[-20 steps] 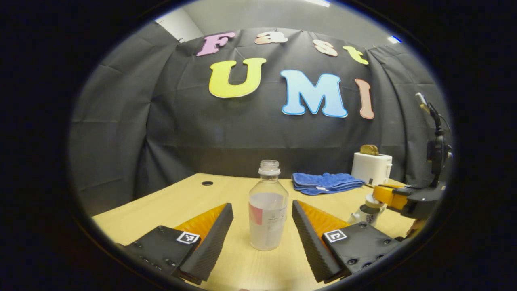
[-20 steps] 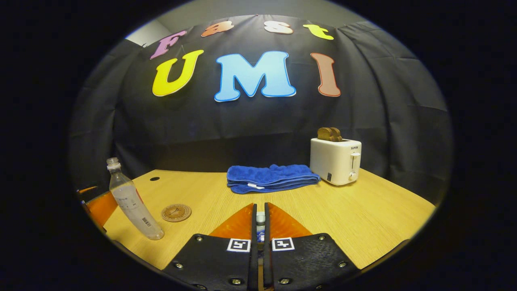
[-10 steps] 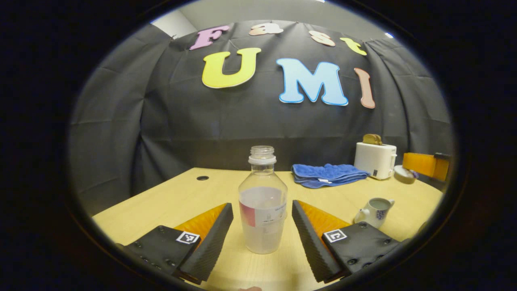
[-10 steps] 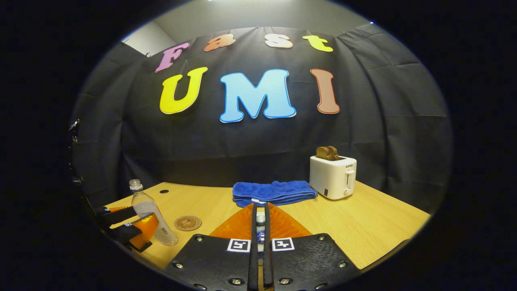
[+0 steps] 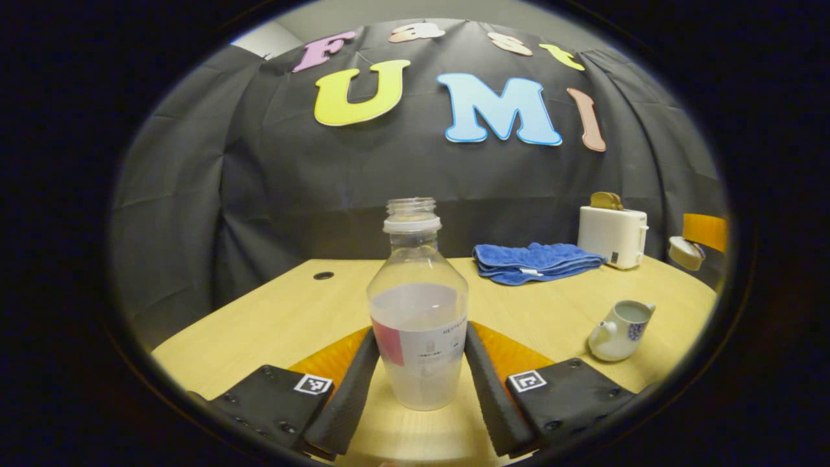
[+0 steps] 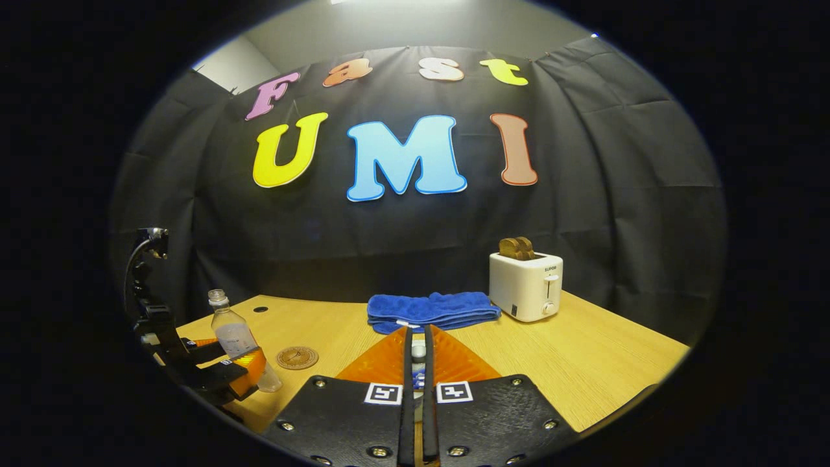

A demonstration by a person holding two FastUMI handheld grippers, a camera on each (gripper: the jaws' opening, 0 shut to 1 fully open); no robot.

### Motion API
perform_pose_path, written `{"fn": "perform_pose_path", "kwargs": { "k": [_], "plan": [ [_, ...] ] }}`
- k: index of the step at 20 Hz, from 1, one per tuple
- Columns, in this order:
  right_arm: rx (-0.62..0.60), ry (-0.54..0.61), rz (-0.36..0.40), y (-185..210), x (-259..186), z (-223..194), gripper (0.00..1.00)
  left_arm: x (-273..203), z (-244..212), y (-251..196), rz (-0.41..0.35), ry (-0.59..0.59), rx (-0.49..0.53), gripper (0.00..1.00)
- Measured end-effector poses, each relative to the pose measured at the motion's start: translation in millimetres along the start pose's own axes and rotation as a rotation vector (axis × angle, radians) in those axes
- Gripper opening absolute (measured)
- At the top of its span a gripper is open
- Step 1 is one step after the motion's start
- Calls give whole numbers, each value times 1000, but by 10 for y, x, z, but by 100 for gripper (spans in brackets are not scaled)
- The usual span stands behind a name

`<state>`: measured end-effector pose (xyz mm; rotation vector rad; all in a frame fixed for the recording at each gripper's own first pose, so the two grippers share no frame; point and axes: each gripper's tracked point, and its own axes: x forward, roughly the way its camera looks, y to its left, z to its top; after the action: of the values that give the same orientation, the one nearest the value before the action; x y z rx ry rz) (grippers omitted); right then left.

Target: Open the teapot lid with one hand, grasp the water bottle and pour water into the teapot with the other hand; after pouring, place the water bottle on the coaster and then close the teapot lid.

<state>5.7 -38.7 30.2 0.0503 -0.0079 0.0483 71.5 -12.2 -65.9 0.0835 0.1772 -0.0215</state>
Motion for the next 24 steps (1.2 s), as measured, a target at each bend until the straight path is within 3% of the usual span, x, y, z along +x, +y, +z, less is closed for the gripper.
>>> {"fn": "perform_pose_path", "kwargs": {
  "k": [4,8,16,24],
  "plan": [
    [6,7,-5,-27,-7,-37,5,30,8,-36,-26,2,20,86],
    [11,11,-18,-92,-22,-65,5,74,81,44,-2,-6,102,84],
    [29,10,-50,-315,-98,-70,5,134,319,56,42,-41,391,84],
    [56,5,-116,-752,-248,-84,5,98,434,-404,-17,-80,643,84]
  ]
}}
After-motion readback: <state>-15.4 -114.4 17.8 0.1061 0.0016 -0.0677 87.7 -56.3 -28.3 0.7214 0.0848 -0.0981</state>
